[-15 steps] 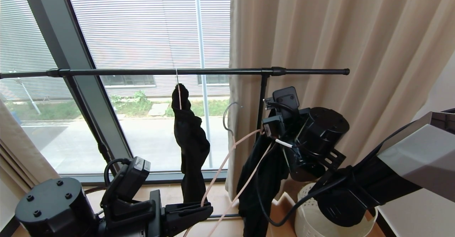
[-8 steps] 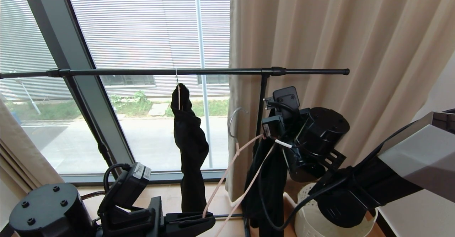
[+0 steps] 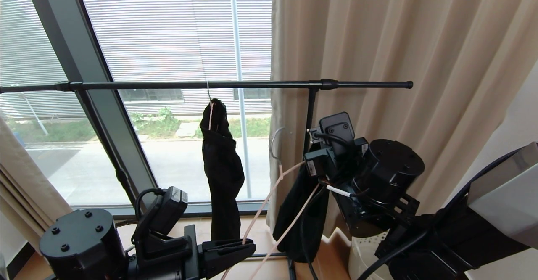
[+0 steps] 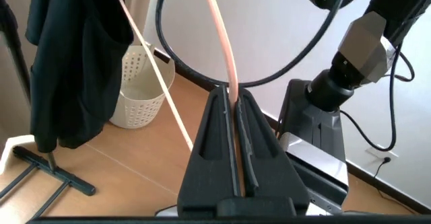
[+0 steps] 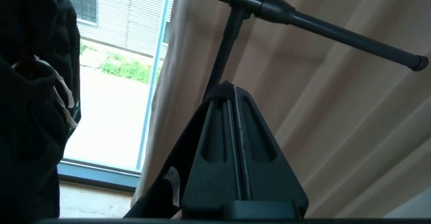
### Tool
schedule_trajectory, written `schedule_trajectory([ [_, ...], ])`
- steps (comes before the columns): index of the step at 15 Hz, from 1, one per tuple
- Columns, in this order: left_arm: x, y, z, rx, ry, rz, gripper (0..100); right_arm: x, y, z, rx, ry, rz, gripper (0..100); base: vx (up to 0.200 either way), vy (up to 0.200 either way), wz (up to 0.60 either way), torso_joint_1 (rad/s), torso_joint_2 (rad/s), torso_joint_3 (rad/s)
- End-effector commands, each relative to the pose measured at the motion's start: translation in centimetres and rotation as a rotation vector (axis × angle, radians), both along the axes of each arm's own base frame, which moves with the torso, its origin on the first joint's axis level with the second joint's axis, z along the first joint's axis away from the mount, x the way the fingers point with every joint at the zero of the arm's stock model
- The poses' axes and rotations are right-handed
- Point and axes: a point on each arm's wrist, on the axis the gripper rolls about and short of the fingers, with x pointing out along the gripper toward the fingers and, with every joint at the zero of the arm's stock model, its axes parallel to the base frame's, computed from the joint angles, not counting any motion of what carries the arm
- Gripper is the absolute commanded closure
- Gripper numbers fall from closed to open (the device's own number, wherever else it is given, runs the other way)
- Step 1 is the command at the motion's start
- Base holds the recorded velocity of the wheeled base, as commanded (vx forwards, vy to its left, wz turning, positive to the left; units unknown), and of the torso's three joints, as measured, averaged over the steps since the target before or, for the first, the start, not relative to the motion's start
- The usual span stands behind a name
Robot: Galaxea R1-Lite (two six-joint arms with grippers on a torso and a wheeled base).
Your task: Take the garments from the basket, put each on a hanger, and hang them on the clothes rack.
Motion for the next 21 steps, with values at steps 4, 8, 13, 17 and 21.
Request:
schedule_trajectory([
  [4,0.6,0.1,0.0,0.046,-0.099,0.067,100,-1.0,0.3,-0.1,-0.002,0.001,0.017,100,0.0,0.0,0.0,0.0,0.0,0.0],
  [8,0.9,0.3,-0.8,0.126,-0.174,0.107,100,-1.1,-0.3,1.3,0.02,-0.025,-0.016,100,0.0,0.0,0.0,0.0,0.0,0.0],
  [13,1.2,0.3,-0.6,0.17,-0.25,0.175,100,1.3,-1.7,1.8,0.04,-0.04,-0.127,100,0.0,0.0,0.0,0.0,0.0,0.0],
  [17,1.6,0.1,-0.3,0.169,-0.269,0.229,100,0.7,-0.5,0.7,0.02,-0.017,-0.098,100,0.0,0.0,0.0,0.0,0.0,0.0],
  [21,1.6,0.1,-0.3,0.172,-0.267,0.227,100,-0.6,1.0,0.4,0.018,-0.012,-0.055,100,0.0,0.0,0.0,0.0,0.0,0.0],
])
